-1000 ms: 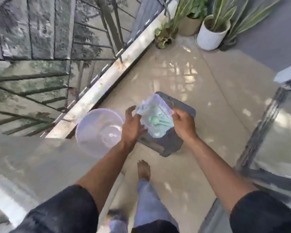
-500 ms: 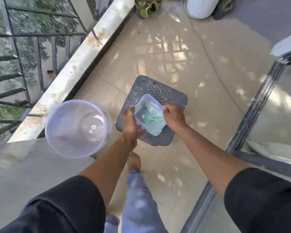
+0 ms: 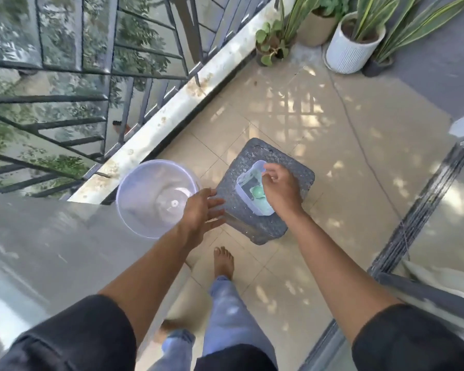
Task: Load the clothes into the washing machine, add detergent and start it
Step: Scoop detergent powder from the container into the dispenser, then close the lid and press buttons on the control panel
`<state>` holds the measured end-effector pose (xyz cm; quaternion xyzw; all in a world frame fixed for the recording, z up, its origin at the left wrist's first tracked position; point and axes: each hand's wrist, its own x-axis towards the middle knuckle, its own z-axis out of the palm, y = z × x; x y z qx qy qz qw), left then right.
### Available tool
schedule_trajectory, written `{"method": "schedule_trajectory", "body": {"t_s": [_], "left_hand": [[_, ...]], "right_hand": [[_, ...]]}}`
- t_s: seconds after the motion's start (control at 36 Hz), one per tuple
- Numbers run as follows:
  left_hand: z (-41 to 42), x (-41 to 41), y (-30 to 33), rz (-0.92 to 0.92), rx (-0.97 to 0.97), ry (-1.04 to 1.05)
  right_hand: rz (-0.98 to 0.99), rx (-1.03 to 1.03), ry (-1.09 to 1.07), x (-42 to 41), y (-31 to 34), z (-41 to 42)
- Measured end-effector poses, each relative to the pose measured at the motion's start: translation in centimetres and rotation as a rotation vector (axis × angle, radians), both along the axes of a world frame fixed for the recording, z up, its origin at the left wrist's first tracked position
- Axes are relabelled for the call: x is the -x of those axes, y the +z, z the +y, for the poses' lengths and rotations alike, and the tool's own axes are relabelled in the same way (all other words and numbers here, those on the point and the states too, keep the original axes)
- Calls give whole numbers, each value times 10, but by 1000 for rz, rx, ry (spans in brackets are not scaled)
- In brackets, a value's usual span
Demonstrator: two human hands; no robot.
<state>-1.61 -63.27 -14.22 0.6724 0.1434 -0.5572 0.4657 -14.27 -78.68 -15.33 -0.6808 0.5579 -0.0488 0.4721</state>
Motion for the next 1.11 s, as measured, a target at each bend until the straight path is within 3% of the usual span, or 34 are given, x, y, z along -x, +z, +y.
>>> {"method": "schedule_trajectory", "body": {"t_s": [0.25,0.47,0.81,1.11], "left_hand": [[113,-30,89,-348,53,76],[237,-55,155,-489,116,292],[417,-74,170,-500,131,711],[548,-94,113,-320,126,1035]], "right_hand": [[-264,-64,240,-82,87,104],[-409,-181,408,-139,134,227],[-424,-372,591,-199,171,396],[-201,-656,573,-241,133,527]]}}
